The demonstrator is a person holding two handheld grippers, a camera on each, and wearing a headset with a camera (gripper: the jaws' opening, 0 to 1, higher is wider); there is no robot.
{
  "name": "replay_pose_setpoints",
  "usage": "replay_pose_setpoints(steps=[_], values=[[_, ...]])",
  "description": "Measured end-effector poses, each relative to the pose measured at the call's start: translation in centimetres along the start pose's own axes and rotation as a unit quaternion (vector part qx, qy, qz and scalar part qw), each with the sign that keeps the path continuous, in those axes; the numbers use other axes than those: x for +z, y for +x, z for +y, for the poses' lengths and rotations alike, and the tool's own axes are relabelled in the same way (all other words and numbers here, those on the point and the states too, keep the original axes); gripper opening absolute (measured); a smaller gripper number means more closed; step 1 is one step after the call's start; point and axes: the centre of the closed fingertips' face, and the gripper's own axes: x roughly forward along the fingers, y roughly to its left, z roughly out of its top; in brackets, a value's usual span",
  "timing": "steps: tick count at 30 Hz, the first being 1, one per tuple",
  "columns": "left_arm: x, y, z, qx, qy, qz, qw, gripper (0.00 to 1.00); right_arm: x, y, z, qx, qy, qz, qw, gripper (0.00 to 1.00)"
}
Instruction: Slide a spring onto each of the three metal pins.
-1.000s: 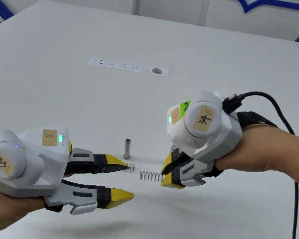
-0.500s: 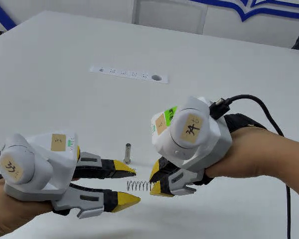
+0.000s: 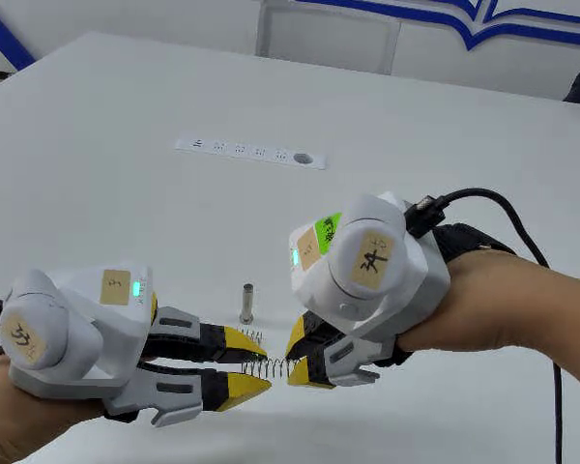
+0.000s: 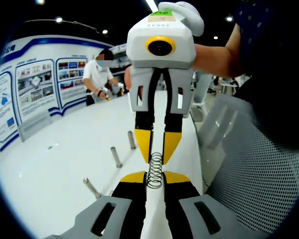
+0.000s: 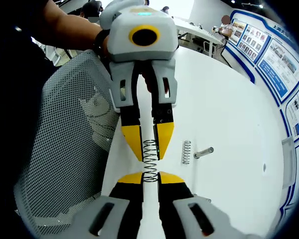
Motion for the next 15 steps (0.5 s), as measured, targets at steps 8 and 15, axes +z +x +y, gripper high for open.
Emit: replay_pose_setpoints(steps=[8,15], values=[[0.26,-0.1,-0.1,-0.004,0.007,-0.001,1.0,0.11,0.0,-0.12,-0.09,0.0,0.005,-0.005,1.0,0.12],[0.81,-0.21,-0.28,-0.004,0.007,-0.01,0.9999,0.11,-0.43,0.18,-0.05,0.003,0.012,-0.006,0.9999,0.13]])
